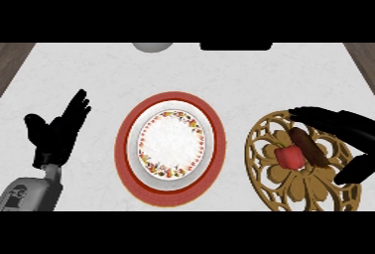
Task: Pick the bell pepper from the placemat and place it in the plate
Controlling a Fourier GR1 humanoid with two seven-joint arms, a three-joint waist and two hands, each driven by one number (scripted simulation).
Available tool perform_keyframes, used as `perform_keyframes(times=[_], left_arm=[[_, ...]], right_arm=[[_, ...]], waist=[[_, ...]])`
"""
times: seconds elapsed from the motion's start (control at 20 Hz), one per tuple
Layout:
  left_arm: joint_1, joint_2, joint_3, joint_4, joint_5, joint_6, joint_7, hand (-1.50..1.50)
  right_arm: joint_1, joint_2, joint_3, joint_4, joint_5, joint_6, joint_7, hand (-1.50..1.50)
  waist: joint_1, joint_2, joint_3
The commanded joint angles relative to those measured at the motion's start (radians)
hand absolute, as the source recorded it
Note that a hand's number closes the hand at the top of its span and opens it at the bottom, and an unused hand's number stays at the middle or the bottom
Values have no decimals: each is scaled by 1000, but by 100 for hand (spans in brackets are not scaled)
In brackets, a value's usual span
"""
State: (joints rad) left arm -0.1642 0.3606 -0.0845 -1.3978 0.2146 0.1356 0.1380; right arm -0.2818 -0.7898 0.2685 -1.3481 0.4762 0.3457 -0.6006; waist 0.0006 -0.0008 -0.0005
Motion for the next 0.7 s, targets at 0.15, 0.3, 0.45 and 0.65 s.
perform_keyframes(times=[0.15, 0.3, 0.45, 0.65], left_arm=[[-4, -18, 16, -30, -29, -1, 38, 0], [13, -45, -1, -62, -67, 34, 44, 0], [-10, -46, 38, 49, -61, -27, -31, 0], [69, -15, 74, -74, -45, -60, 4, 0]], right_arm=[[-3, 8, 7, -38, 158, 21, 92, -150], [-19, 36, 36, -40, 224, 42, 141, -150], [-23, 103, 65, -77, 284, 69, 205, -150], [19, 146, 59, -55, 347, 52, 190, -150]], waist=[[2, 0, 0], [4, 0, 1], [0, 1, 0], [4, 0, 1]])
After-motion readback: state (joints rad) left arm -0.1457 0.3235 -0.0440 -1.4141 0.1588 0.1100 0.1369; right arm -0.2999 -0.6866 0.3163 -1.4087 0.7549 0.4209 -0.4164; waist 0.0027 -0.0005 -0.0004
